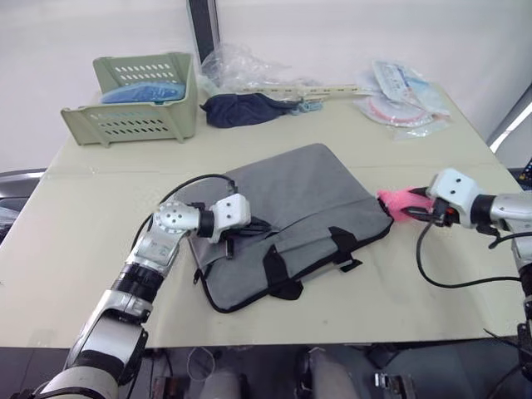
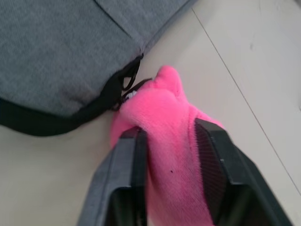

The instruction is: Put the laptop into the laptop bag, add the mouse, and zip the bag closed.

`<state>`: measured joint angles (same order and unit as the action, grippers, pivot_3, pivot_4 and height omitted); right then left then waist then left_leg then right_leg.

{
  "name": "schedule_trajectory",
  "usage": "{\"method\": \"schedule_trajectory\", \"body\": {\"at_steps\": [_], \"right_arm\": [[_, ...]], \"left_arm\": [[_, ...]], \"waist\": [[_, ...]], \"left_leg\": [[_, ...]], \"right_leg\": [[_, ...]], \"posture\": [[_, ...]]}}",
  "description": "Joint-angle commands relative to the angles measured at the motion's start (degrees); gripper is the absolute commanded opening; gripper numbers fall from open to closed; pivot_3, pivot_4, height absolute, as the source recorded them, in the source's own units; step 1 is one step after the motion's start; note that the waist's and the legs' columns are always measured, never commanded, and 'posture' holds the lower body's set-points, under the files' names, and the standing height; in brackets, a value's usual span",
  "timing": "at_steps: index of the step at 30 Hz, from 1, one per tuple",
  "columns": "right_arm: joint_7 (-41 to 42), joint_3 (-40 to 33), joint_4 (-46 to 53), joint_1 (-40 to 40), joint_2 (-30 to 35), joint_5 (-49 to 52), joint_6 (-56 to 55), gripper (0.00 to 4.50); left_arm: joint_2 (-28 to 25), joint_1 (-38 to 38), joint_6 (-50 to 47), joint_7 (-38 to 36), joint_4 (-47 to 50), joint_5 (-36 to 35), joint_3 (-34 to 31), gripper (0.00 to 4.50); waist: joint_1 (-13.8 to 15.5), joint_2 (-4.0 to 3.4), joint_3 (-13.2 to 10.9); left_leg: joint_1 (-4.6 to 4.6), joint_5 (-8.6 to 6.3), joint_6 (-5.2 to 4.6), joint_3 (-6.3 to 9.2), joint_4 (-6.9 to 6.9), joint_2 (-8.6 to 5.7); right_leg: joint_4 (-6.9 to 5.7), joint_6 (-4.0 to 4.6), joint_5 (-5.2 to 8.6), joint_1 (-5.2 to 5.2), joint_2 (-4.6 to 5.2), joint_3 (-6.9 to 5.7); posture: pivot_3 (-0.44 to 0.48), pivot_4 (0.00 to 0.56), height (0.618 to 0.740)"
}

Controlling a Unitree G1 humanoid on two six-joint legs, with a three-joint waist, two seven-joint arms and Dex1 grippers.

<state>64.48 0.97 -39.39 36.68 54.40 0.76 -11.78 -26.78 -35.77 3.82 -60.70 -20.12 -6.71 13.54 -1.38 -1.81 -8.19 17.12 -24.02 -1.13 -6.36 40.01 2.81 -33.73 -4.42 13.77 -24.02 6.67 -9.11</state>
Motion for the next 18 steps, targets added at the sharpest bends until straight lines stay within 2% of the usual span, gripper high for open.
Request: {"method": "schedule_trajectory", "body": {"at_steps": [1,2,3,7,10,14,17,18], "right_arm": [[4.4,-3.5,6.3,-0.8,3.5,4.5,4.3,3.73],[5.4,-4.0,7.8,-0.9,4.1,5.5,5.9,4.32],[6.3,-4.4,9.3,-0.7,4.5,6.4,7.8,4.50],[8.8,-5.0,13.8,3.5,3.4,11.6,19.5,4.50],[6.6,-4.1,10.4,9.8,-0.2,11.8,24.5,4.50],[0.4,-0.6,-1.7,17.2,-7.3,6.8,26.6,4.50],[-4.4,1.4,-9.5,21.5,-10.5,2.7,21.1,4.50],[-5.2,1.6,-11.0,22.7,-11.1,2.0,19.7,4.26]], "left_arm": [[-2.7,4.7,-9.0,-3.1,7.1,-5.3,-2.6,1.79],[-3.5,5.4,-11.2,-2.9,9.5,-7.3,-4.4,2.31],[-4.6,6.1,-13.6,-2.7,11.8,-9.4,-6.5,2.63],[-11.5,9.5,-22.6,-1.6,18.5,-14.6,-14.3,4.47],[-17.1,12.9,-31.3,0.1,22.3,-17.8,-19.8,4.47],[-21.2,17.9,-47.7,5.5,25.6,-25.2,-29.9,4.47],[-21.9,21.5,-51.4,8.6,28.2,-26.6,-34.5,4.47],[-22.1,22.5,-51.3,8.9,29.1,-26.6,-35.2,4.50]], "waist": [[-0.1,0.02,-0.4],[-0.1,0.04,-0.5],[-0.2,0.05,-0.7],[-0.5,0.54,-1.7],[-0.4,0.55,-2.0],[-0.3,0.66,-2.1],[-0.1,0.58,-2.3],[0.0,0.54,-2.3]], "left_leg": [[0.04,0.00,0.00,0.00,0.01,-0.01],[0.17,0.00,0.01,-0.05,0.02,-0.03],[0.27,0.01,0.01,-0.16,0.03,-0.05],[0.41,0.08,0.15,-0.36,0.06,-0.03],[0.45,0.12,0.22,-0.38,0.09,0.08],[1.11,0.15,0.25,-0.41,0.13,0.02],[1.32,0.14,0.25,-0.42,0.13,-0.07],[1.52,0.15,0.26,-0.50,0.15,-0.12]], "right_leg": [[-0.01,0.00,0.00,-0.06,0.00,-0.01],[-0.04,-0.01,0.00,-0.25,-0.02,-0.03],[-0.12,-0.01,-0.01,-0.44,-0.02,-0.02],[-0.20,-0.03,-0.02,-0.73,-0.13,0.02],[-0.29,-0.02,-0.02,-0.87,-0.10,0.08],[-0.43,-0.02,-0.02,-1.54,-0.06,0.12],[-0.40,-0.02,-0.01,-1.64,-0.04,-0.01],[-0.38,-0.02,-0.01,-1.74,-0.04,-0.02]], "posture": [[0.000,0.150,0.740],[0.000,0.150,0.740],[0.000,0.150,0.740],[0.000,0.150,0.740],[0.000,0.150,0.740],[0.000,0.150,0.740],[0.000,0.150,0.740],[0.000,0.150,0.740]]}}
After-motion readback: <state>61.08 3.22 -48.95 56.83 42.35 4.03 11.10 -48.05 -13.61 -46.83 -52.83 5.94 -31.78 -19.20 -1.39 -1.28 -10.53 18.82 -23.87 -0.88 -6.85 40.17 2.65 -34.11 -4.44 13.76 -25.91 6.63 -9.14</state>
